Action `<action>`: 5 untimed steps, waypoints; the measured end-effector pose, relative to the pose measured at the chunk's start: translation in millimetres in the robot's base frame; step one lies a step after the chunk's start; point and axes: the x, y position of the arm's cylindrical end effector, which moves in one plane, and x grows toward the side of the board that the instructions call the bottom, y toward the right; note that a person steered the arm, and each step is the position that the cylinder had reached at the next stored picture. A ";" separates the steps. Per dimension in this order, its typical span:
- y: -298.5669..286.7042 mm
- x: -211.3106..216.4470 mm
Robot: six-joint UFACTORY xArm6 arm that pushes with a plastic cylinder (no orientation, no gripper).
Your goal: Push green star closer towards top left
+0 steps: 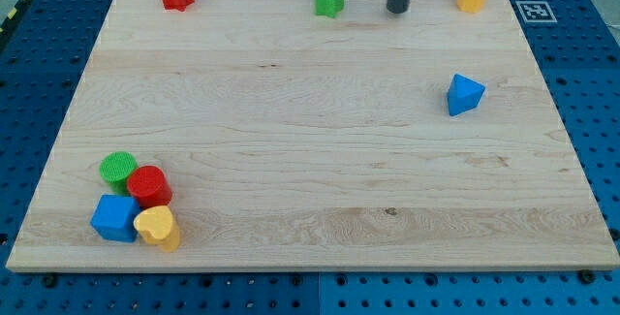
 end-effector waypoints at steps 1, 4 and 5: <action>-44.5 -2.0; -112.5 -35.9; -112.9 -43.1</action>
